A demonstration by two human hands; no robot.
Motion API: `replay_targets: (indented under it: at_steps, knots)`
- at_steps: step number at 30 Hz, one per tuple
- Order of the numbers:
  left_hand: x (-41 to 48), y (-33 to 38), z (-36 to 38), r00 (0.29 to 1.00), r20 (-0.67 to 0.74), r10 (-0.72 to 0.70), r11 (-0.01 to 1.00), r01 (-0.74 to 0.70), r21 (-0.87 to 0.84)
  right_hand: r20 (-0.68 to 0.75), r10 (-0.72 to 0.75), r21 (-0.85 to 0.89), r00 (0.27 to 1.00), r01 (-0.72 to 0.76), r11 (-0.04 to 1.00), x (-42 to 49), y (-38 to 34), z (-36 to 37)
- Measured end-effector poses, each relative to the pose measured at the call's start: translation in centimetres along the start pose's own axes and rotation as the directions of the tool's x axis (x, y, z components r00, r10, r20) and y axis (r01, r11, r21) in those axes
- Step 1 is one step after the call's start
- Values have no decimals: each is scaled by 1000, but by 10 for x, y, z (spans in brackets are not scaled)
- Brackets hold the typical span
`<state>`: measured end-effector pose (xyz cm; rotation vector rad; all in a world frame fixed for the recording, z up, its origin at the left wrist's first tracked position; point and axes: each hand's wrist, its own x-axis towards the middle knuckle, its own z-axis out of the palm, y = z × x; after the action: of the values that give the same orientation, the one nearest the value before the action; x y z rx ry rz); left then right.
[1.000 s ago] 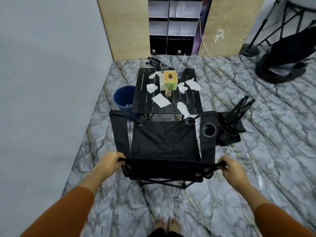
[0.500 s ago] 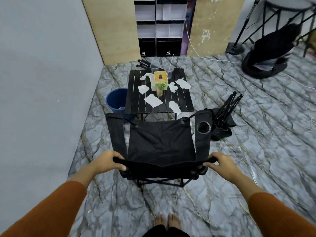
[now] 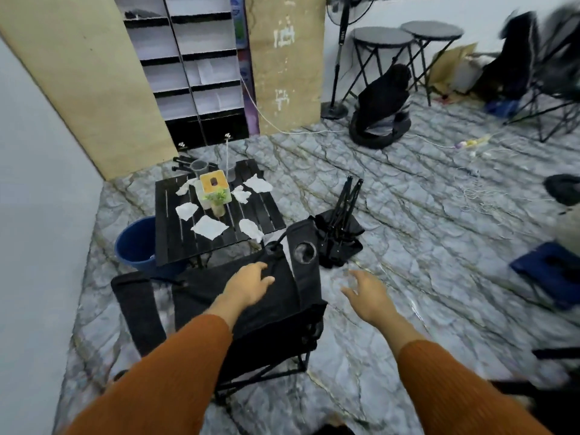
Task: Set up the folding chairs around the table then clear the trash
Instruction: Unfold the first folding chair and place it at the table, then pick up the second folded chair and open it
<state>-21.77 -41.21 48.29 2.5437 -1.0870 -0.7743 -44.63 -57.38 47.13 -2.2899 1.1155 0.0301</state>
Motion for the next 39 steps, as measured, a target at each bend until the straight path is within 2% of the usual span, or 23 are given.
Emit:
replay_targets:
  at_steps: [4,7,10,17,25,39]
  knots:
    - [44,98,35,983,92,157,969,-172,179,-21,79,-91,997,-80,993,21,35,-35]
    - [83,164,51,964,173,202,926,-246,286,-20,114,-103,993,-115,988,48,67,-66]
    - [125,221,62,950,241,197,926,-261,274,-26,143,-121,989,-145,982,80,102,-102]
    - [195,336,82,959,200,202,932,-251,261,-10,153,-124,988,-153,980,145,173,-178]
    - [277,410,72,961,201,189,929,-242,281,4,156,-119,988,-154,981,232,216,-235]
    - [515,499,10,972,161,170,929,-213,303,-23,119,-122,993,-121,985,480,237,-346]
